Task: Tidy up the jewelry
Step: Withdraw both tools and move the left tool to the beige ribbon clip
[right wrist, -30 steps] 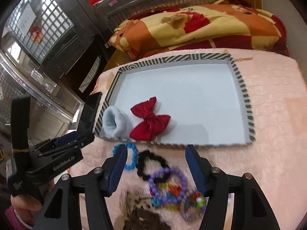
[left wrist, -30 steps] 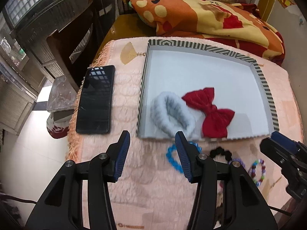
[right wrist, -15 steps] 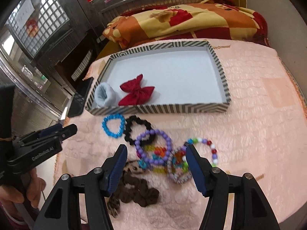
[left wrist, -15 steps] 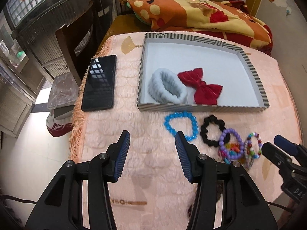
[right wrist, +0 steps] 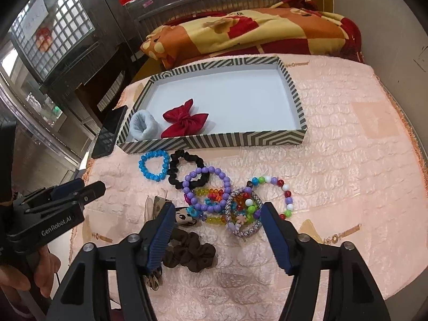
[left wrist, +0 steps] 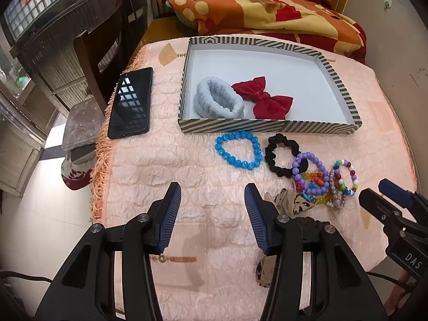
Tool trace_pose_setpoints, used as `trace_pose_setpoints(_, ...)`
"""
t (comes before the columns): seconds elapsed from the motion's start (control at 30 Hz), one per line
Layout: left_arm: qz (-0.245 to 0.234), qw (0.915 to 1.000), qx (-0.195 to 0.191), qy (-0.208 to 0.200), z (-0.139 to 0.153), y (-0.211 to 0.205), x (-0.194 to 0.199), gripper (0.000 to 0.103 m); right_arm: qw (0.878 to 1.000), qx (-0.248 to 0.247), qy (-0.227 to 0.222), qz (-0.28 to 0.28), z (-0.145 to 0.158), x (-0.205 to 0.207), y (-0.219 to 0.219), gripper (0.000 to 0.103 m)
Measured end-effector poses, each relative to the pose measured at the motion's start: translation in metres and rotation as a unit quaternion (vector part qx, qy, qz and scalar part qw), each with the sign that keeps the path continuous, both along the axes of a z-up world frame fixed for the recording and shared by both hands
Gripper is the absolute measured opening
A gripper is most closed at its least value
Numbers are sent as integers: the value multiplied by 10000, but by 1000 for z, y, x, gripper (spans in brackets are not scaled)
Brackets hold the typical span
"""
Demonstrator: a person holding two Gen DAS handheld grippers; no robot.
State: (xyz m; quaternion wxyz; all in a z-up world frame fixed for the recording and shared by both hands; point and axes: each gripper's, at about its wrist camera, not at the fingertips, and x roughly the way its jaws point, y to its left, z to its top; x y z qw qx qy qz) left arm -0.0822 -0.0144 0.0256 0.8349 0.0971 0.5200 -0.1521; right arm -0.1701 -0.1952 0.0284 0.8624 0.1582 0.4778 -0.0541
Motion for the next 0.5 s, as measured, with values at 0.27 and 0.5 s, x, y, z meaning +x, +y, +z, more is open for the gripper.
trace_pose_setpoints(0.27, 12, 10000, -40, -6, 2, 0, -5, 50, 10000, -84, 9, -12, 1, -2, 1, 68)
trace_pose_setpoints(0.5, -20, 9999, -89, 115, -2, -2, -8, 56, 9999, -59, 111, -74, -5, -4, -4, 68)
